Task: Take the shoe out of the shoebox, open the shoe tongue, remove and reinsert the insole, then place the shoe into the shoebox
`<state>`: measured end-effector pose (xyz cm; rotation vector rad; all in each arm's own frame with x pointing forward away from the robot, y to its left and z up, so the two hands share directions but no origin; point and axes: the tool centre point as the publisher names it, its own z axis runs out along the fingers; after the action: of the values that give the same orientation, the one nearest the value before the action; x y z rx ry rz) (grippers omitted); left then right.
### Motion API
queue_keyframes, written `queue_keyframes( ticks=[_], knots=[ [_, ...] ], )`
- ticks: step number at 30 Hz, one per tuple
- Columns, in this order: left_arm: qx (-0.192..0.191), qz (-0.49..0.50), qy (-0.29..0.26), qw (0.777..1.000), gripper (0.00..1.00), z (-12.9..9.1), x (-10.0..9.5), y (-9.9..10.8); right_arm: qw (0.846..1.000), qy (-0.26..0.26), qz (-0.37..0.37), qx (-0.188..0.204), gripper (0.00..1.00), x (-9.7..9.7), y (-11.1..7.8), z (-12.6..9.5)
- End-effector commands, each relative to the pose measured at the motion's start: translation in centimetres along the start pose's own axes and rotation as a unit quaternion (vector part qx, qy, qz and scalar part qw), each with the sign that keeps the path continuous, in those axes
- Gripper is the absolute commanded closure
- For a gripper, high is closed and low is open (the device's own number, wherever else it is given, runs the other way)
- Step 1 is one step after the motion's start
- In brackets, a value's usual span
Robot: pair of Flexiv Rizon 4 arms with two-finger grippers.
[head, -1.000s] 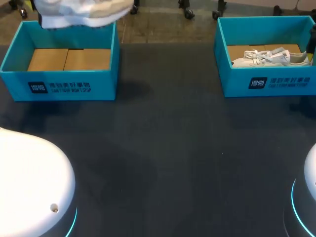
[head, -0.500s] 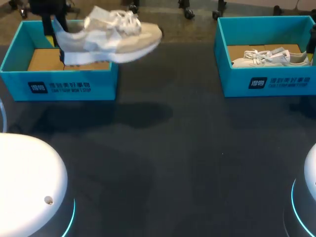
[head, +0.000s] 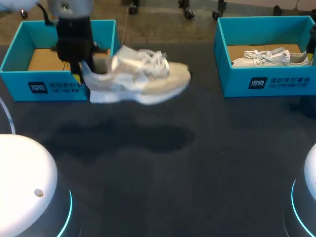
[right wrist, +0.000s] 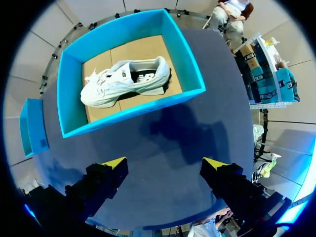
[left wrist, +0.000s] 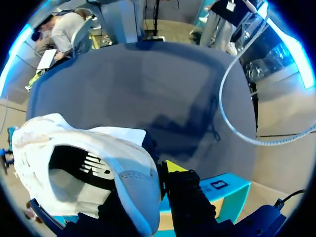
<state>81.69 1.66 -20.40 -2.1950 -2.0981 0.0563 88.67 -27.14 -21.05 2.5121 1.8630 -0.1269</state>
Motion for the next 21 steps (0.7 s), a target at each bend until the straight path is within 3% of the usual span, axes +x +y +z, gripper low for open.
queue_keyframes(
  ticks=[1, 8, 21],
  knots=[
    [-0.168, 0.017, 0.000, 0.986, 1.00, 2.9, -1.9, -1.1, 1.000, -0.001, 0.000, 0.000, 0.00, 0.0, 0.0, 0.0],
    [-0.145, 0.060, 0.001, 0.988, 1.00, 6.1, -4.7, -3.2, 1.000, -0.001, 0.000, 0.000, 0.00, 0.0, 0.0, 0.0],
    [-0.145, 0.060, 0.001, 0.988, 1.00, 6.1, -4.7, -3.2, 1.000, -0.001, 0.000, 0.000, 0.00, 0.0, 0.0, 0.0]
  ],
)
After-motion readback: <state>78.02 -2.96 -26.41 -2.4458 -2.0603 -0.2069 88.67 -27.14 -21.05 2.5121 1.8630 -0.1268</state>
